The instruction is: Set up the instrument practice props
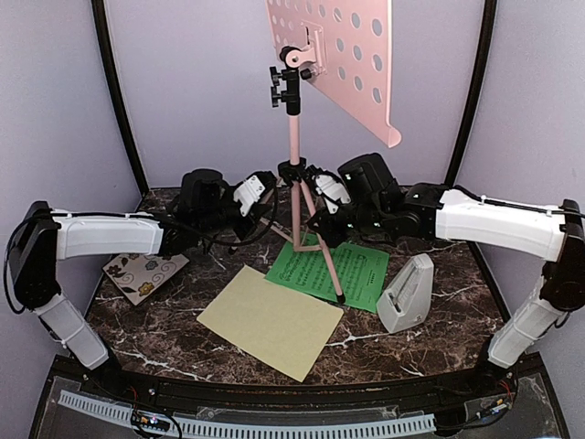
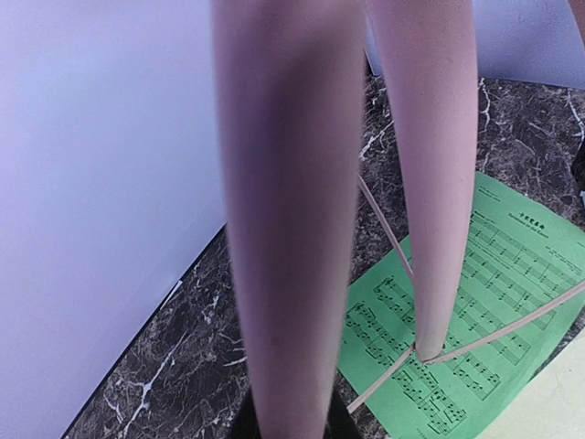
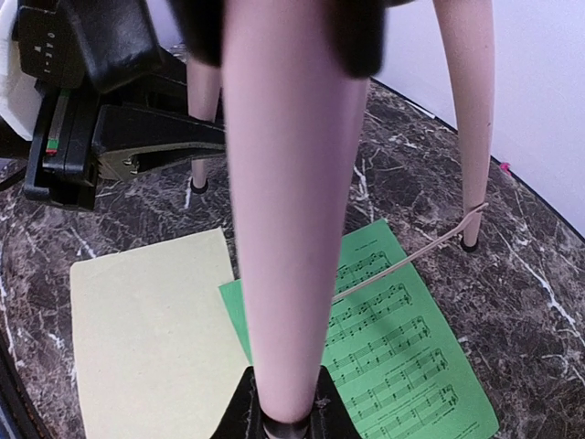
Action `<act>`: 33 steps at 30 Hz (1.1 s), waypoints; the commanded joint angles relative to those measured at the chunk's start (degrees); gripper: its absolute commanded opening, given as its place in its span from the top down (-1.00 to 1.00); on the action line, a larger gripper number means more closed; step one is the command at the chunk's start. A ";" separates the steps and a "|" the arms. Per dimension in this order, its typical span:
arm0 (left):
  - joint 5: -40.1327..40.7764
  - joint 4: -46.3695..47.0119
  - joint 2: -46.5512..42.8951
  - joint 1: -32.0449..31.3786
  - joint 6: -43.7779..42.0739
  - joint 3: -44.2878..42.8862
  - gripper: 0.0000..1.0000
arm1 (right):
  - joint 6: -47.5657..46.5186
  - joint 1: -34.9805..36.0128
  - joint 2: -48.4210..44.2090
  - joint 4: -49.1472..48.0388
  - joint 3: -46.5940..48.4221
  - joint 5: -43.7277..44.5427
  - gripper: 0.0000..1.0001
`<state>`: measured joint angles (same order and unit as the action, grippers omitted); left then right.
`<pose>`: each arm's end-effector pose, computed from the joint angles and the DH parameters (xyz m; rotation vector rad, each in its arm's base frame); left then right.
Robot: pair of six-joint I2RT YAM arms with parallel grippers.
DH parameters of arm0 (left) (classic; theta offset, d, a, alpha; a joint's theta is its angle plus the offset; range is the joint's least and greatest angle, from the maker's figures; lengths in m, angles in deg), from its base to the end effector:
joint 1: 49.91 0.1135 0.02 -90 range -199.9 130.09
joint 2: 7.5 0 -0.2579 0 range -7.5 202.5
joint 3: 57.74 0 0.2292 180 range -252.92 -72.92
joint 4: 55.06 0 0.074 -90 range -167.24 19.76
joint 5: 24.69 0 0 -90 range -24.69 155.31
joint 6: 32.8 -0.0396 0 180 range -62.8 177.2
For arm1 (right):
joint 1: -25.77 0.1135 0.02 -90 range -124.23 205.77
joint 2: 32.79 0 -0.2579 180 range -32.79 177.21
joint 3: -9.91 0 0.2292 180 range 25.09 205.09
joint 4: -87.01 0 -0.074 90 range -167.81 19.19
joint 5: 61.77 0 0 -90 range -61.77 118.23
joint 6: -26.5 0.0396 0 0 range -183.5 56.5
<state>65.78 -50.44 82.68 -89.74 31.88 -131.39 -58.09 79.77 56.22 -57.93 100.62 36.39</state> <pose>0.2703 -0.2250 0.2827 0.9544 1.5049 -0.1753 0.2039 0.2711 0.3159 -0.8201 2.0204 0.4469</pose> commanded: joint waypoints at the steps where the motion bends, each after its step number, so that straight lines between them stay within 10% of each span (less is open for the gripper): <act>1: 7.71 5.81 3.93 6.86 -0.77 -7.18 1.00 | 1.50 -2.76 0.32 -4.34 3.69 2.30 1.00; 19: 2.88 8.51 19.00 11.50 -1.13 -18.02 0.94 | 8.24 -2.30 13.70 -7.42 11.40 2.66 1.00; 25: 0.46 5.54 17.21 11.18 0.86 -17.30 0.16 | 11.01 -1.79 15.05 -6.66 13.28 2.99 1.00; 33: 2.21 4.57 7.94 8.44 2.11 -7.18 -0.54 | 10.80 -1.77 13.67 -8.16 10.88 0.20 0.40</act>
<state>64.97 -47.08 98.15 -80.47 32.25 -142.19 -47.16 77.03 72.46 -62.66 111.13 39.06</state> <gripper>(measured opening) 0.753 0.262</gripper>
